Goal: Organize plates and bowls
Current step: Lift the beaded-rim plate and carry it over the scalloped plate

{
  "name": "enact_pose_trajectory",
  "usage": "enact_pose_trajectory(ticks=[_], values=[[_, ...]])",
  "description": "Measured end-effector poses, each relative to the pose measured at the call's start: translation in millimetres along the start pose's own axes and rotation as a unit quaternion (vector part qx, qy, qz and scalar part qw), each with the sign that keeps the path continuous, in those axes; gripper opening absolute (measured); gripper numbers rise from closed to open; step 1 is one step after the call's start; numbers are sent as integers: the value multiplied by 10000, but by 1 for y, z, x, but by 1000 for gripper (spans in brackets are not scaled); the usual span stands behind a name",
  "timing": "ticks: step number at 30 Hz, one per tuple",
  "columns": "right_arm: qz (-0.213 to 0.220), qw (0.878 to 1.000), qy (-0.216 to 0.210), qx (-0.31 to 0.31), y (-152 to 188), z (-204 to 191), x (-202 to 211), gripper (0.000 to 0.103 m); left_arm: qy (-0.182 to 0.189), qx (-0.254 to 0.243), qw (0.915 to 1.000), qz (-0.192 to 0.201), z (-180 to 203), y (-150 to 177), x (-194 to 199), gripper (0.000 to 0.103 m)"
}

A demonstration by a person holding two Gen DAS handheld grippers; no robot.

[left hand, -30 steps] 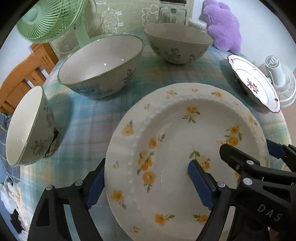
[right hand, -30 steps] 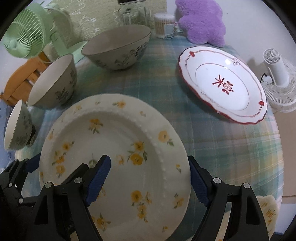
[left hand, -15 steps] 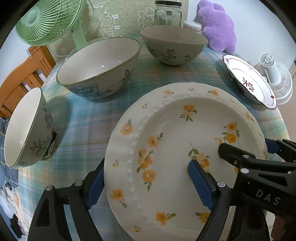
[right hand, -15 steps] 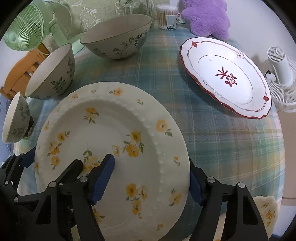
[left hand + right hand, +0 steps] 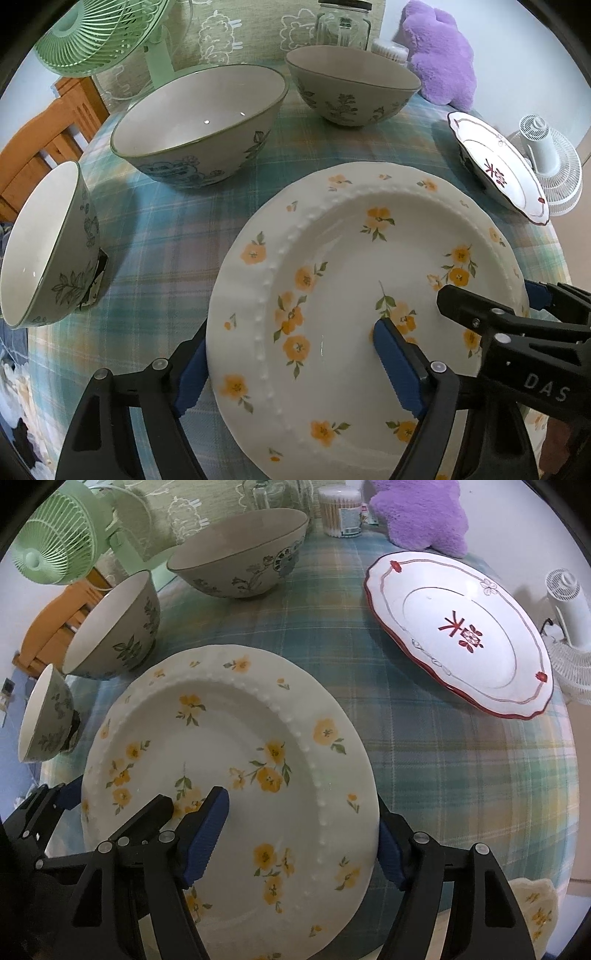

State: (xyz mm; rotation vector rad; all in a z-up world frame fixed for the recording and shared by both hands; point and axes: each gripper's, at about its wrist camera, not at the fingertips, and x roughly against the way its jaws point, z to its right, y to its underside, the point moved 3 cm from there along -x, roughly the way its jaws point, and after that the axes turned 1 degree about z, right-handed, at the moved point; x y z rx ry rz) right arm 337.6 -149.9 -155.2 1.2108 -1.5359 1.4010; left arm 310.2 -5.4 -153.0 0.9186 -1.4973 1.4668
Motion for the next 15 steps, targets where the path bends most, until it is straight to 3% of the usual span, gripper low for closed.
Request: enact_pose_trajectory(ticks=[15], values=[[-125,9992,182,-319,10,-8,13,73,-51,-7,10000,-68,-3,4,14,81]])
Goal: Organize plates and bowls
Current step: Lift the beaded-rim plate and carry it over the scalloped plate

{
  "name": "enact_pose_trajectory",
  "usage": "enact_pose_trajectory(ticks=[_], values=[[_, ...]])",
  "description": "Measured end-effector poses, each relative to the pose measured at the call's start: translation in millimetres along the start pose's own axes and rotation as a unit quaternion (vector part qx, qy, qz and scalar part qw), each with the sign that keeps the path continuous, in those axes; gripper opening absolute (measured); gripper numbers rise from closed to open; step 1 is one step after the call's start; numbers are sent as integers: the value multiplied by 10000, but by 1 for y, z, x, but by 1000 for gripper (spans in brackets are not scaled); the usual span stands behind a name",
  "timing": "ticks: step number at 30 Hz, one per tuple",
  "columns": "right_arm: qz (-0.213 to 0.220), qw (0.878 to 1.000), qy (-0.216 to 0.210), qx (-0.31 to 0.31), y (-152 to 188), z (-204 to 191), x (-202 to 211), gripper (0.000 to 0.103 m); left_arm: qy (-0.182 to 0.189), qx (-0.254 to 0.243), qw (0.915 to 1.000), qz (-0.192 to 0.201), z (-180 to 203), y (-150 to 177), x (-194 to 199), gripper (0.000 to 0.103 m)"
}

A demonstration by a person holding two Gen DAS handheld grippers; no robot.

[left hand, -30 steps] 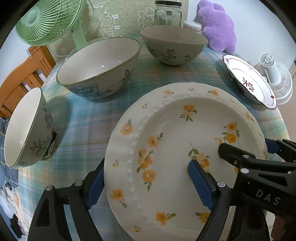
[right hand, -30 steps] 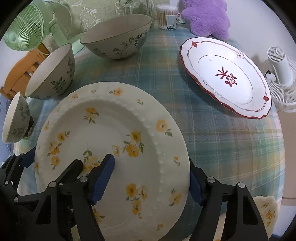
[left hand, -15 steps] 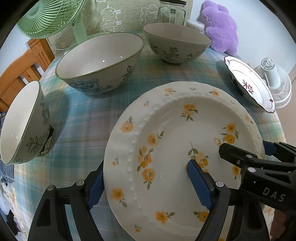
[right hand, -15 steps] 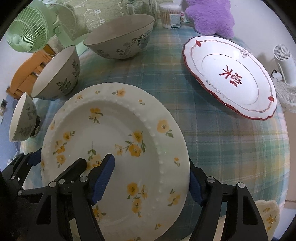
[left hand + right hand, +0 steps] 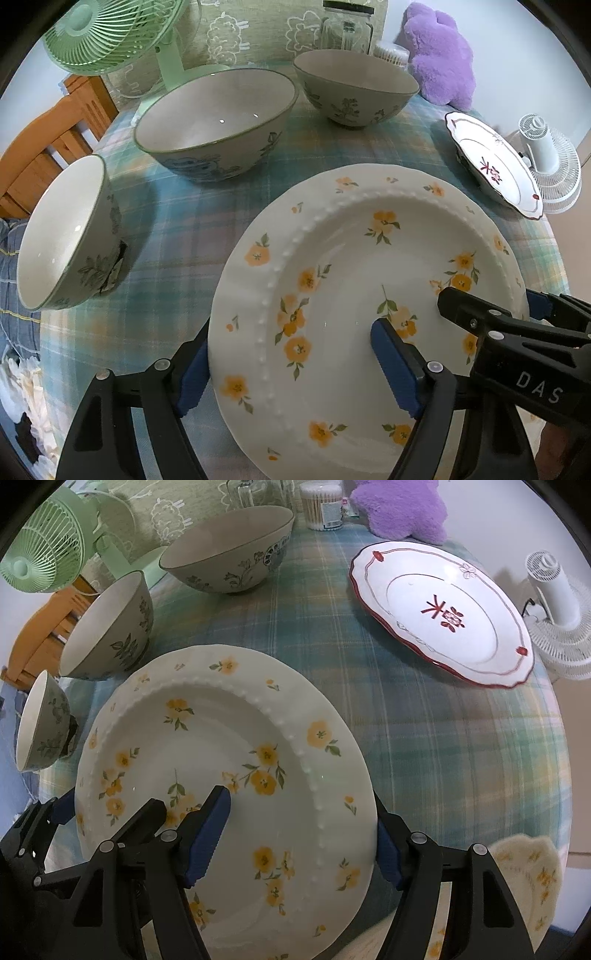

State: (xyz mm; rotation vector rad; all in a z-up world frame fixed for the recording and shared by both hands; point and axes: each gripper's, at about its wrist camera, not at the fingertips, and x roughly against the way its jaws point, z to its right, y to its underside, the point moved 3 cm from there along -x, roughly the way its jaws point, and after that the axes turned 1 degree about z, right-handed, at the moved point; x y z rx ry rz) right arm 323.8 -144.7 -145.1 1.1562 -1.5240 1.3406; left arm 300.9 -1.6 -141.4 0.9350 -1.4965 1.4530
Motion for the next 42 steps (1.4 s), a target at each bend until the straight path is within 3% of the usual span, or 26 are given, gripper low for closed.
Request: enact_pose_trajectory(ticks=[20,31,42], values=[[199,9985,361,-355,43,-16,61,73,231,-164,9994,189,-5,22,57,80],[384,9938,596,-850,74,15,95,74,362,-447,9979,281,33,37,77,79],[361,9952,486,-770,89,65,109,74,213,-255,9992,221,88,50,83,79]])
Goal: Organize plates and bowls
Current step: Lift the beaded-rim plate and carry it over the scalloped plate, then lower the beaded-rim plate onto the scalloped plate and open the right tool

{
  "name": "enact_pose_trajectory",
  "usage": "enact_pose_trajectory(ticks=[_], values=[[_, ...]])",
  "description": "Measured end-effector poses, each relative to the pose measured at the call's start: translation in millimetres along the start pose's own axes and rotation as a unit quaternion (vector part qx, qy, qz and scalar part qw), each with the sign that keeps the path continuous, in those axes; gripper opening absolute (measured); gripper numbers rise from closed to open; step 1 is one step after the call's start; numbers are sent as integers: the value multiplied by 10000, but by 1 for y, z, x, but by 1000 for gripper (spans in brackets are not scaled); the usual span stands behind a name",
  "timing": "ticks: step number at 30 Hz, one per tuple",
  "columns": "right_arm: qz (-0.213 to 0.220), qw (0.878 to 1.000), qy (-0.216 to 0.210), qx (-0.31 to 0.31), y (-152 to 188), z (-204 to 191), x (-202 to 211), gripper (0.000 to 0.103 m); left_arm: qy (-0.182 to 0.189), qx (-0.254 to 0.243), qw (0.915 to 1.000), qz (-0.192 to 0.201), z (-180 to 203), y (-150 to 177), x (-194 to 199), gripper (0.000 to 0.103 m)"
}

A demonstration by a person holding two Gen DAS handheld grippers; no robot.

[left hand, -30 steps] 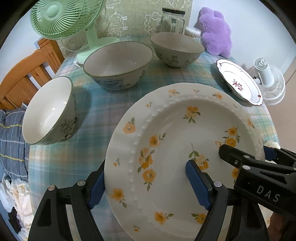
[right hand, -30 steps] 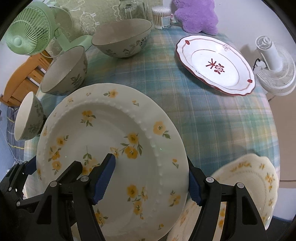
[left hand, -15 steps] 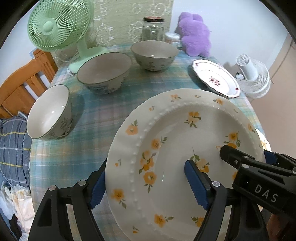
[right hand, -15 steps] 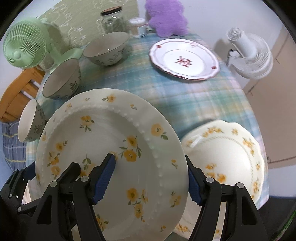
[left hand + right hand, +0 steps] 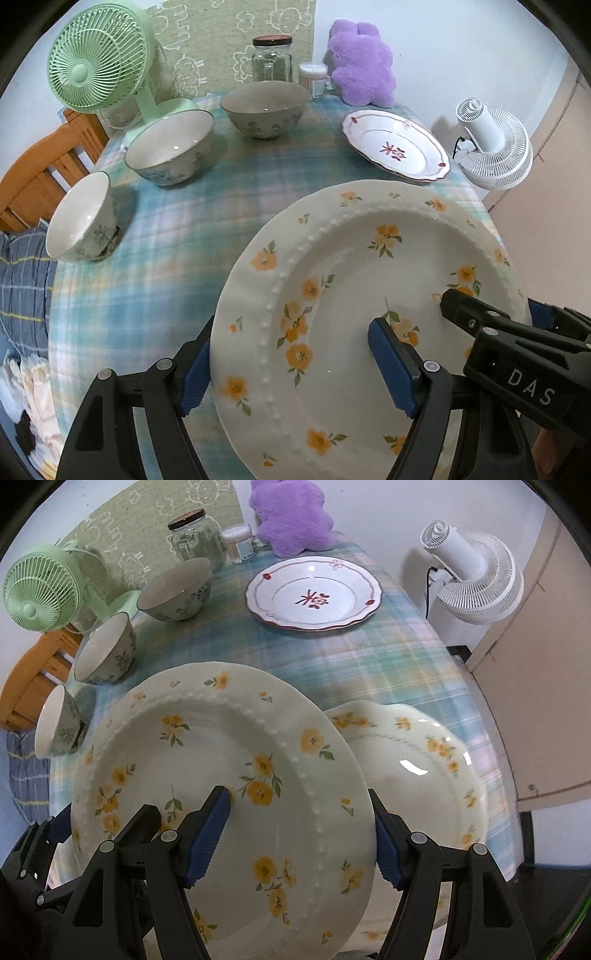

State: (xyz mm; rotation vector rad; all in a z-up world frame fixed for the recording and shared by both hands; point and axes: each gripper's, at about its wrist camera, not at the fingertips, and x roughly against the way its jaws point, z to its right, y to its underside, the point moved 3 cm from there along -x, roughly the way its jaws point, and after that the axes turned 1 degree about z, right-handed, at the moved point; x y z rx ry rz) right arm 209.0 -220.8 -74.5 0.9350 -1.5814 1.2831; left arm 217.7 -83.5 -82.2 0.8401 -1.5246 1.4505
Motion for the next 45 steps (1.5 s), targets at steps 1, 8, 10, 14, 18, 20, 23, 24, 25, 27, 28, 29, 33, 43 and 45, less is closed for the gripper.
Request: enact_pose_trajectory(ticks=[1,8,10,14,18,20,23,24,25,27,28,29,33,43,45], values=[[4,10000,23,71,0,6,1,74,-25,33,10000,-9,7,1,0,79],[-56,9997,10,221,-2,49,2,74,-70,144,9999,-28,51,3,-4,79],[-70,9997,12,251,-3,62,2,74,-74,174,9998,-33,63,4,-6,79],[-97,9994,34,319,-4,83,1,74,-49,248,9996,-94,84,8,-12,79],[-164,9991,65,382,-3,104,-4,74,-38,317,9993,-171,103,14,-20,79],[-206,9989,81,408,-2,113,-8,74,-28,352,9991,-213,111,17,-25,79],[-267,9986,109,446,0,124,-14,74,-20,381,9989,-272,120,21,-32,79],[-284,9985,114,458,1,126,-16,74,-27,386,9989,-281,122,22,-33,79],[-292,9984,116,478,2,129,-17,74,-36,394,9988,-293,125,23,-35,79],[-325,9982,111,502,3,133,-20,74,-45,414,9986,-332,129,25,-39,79],[-349,9980,111,509,4,136,-22,74,-48,420,9985,-349,130,26,-41,79],[-374,9979,112,515,4,138,-24,74,-51,426,9984,-359,131,27,-42,79],[-425,9975,67,557,4,142,-30,74,-72,475,9981,-395,133,29,-48,79],[-464,9970,33,620,6,144,-38,73,-114,615,9971,-444,132,33,-57,80],[-487,9968,20,629,7,144,-40,73,-157,609,9971,-430,132,34,-56,80]])
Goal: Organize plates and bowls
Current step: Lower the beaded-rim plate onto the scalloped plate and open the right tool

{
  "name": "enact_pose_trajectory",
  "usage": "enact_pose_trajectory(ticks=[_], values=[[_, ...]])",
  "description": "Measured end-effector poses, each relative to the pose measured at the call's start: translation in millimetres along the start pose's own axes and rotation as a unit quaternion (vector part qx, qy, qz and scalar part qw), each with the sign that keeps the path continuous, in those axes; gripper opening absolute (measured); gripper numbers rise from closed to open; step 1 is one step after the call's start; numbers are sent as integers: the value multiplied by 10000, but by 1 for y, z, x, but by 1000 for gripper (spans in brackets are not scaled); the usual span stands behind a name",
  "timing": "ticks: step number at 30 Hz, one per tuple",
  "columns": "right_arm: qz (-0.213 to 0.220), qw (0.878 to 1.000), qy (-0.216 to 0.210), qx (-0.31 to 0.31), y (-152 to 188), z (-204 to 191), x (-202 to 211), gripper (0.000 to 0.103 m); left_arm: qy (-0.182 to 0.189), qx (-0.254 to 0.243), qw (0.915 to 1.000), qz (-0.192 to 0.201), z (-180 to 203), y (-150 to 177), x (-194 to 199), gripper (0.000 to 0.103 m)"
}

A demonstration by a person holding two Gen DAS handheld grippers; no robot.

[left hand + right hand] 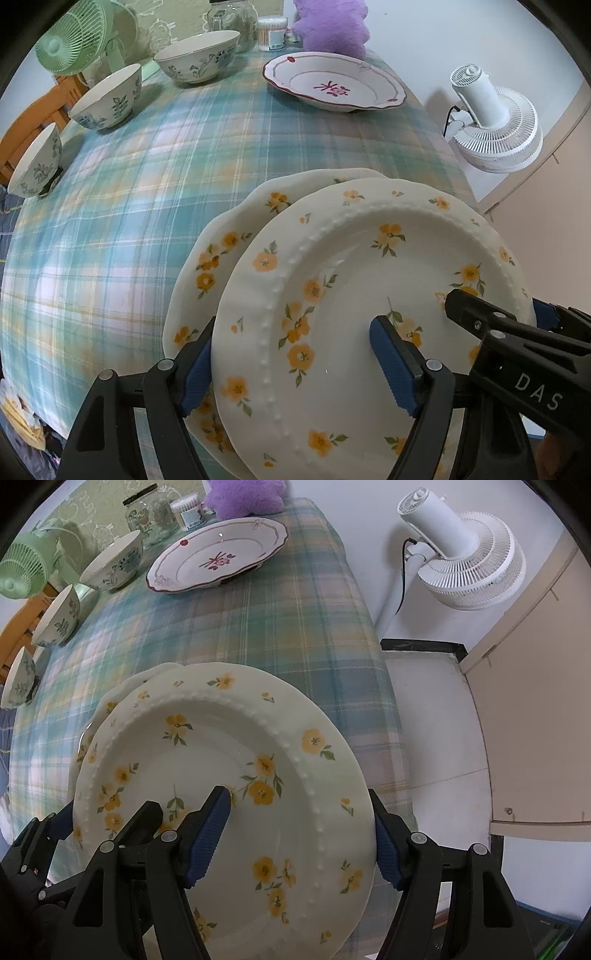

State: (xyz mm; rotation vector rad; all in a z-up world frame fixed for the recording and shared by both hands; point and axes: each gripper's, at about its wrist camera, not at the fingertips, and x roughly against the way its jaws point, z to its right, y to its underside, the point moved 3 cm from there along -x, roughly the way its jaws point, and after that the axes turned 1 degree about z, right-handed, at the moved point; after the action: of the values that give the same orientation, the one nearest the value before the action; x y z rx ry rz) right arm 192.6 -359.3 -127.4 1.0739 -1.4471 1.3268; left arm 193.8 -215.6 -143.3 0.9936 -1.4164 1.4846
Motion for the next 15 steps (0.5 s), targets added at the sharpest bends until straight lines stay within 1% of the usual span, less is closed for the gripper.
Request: enact_pose_trajectory(ticks=[3,9,14,15], values=[[-14,10000,-48,-25,1,0,-2,73,-52,-4,10000,28,0,0,0,81],[-21,10000,-10,-68,3,0,-7,74,-430,-181,9988,142,5,0,-1,84],[12,10000,33,14,3,-1,-8,74,-529,-195,9983,148,4,-1,-1,84],[17,10000,38,10,3,-1,-7,74,-616,-257,9976,161,5,-1,0,83]])
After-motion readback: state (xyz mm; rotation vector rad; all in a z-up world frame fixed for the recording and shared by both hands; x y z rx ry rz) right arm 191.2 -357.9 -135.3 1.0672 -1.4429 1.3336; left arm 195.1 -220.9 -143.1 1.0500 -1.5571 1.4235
